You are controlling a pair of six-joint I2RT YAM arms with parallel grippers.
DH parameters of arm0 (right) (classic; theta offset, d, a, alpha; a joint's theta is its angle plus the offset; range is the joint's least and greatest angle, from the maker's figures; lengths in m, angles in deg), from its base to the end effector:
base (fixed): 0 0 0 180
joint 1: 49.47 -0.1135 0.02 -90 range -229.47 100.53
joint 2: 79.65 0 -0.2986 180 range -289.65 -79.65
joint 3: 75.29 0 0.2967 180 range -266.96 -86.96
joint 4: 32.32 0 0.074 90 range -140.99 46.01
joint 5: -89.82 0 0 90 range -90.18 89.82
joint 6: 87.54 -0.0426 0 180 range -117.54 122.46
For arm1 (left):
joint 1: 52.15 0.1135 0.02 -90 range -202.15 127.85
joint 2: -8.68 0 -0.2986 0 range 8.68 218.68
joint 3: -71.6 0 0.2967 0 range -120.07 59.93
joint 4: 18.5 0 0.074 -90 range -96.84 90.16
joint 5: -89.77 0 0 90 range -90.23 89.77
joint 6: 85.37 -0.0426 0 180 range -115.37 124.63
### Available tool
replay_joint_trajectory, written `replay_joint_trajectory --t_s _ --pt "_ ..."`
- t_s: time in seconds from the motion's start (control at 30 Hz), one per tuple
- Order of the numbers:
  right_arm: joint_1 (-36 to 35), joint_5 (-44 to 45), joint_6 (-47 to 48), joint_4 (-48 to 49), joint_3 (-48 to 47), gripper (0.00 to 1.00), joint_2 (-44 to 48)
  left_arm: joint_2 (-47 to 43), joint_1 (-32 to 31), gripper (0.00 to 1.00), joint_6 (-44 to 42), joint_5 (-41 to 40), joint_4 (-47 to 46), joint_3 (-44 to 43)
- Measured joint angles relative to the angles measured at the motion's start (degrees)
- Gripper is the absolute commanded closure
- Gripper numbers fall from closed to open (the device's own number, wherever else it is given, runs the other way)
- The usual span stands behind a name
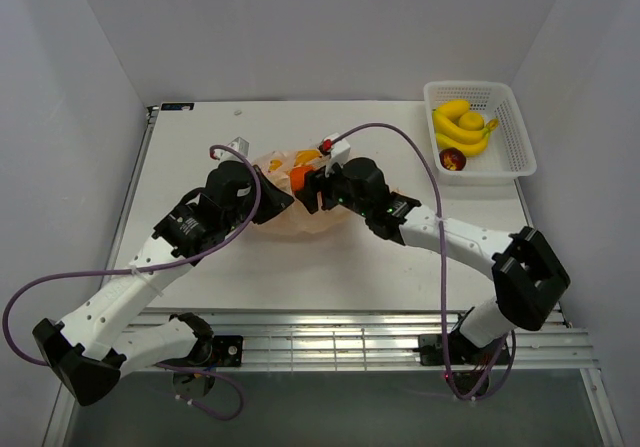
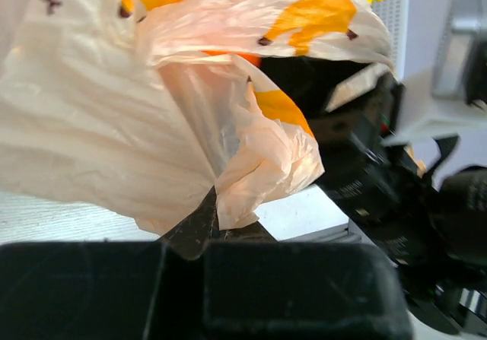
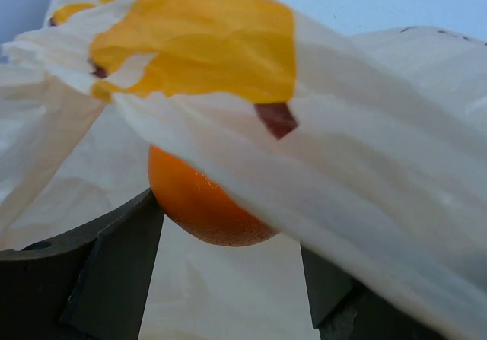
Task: Take the fake fruits out of the plastic bag
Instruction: Take out the fake fruit from the plastic bag, then place the fake fruit in the bin.
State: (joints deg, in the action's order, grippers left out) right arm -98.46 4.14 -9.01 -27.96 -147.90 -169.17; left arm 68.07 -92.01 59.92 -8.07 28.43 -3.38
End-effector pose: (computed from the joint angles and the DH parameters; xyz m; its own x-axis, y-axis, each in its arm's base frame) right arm 0.2748 0.3111 0.3005 -0.2798 -0.0195 -0.9599 -0.6618 0.7282 0.1781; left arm 0.1979 -0.1577 0.3898 -0.6758 -0.4967 -0.5447 -0.0176 0.7496 -0.6617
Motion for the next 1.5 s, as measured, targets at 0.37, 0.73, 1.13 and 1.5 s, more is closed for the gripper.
replay_joint_trajectory --t_s 0.37,0.73,1.13,1.5 --pt "0.9 -5.3 2.0 -15.8 6.6 0.92 20.4 0.0 0.0 1.00 0.0 -2.1 0.8 0.0" --pt "1.1 -27.4 4.5 -24.6 14.1 0.92 32.8 3.8 0.0 1.00 -2.4 5.5 0.0 1.0" --pt "1.5 -17.4 5.9 -29.5 2.5 0.92 39.3 4.2 0.0 1.00 -3.4 12.0 -0.3 6.3" --pt "29.0 2.6 6.8 -29.5 -13.3 0.92 21.7 3.1 0.0 1.00 -4.9 14.4 -1.3 6.4"
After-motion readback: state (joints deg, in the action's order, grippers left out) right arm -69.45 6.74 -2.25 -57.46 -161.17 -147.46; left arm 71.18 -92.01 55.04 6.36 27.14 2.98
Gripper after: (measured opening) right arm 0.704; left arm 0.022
